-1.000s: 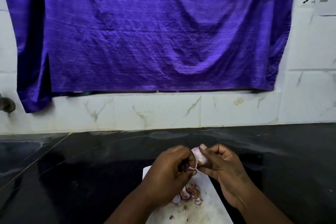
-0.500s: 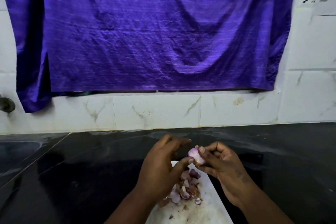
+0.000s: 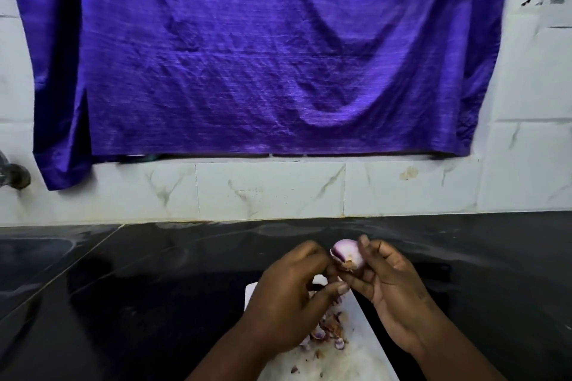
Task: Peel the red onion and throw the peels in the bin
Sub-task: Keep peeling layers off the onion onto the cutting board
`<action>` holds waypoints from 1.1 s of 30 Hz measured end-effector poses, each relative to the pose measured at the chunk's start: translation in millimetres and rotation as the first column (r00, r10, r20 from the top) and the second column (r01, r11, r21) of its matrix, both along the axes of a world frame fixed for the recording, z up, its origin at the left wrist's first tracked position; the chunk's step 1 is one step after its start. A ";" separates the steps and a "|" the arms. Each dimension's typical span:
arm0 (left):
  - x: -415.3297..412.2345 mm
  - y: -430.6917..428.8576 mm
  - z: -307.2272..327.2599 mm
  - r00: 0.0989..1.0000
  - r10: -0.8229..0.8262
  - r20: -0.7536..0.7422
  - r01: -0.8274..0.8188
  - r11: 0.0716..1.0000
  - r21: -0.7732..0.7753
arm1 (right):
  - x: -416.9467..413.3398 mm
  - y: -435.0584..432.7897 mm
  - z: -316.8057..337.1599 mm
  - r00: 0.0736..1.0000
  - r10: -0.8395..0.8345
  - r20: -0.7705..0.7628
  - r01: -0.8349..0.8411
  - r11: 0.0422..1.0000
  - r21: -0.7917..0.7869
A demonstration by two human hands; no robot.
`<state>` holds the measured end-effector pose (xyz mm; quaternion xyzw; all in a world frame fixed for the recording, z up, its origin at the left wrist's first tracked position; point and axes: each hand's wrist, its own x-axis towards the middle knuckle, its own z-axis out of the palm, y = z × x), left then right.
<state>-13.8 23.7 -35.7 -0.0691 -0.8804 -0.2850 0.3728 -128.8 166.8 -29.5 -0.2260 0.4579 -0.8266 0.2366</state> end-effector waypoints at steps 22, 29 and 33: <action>-2.7 -6.2 -0.5 1.000 0.014 0.020 -0.018 0.985 0.174 | -1.8 -0.8 -8.3 0.974 0.175 -0.145 -0.156 0.978 0.136; 0.1 -10.3 0.6 0.994 -0.050 0.100 0.034 0.988 0.154 | -0.5 0.2 -8.7 0.973 0.152 -0.176 -0.127 0.981 0.146; 1.1 -8.8 1.5 0.989 -0.059 0.136 0.046 0.995 0.094 | -0.3 -1.6 -10.7 0.973 0.147 -0.176 -0.117 0.979 0.168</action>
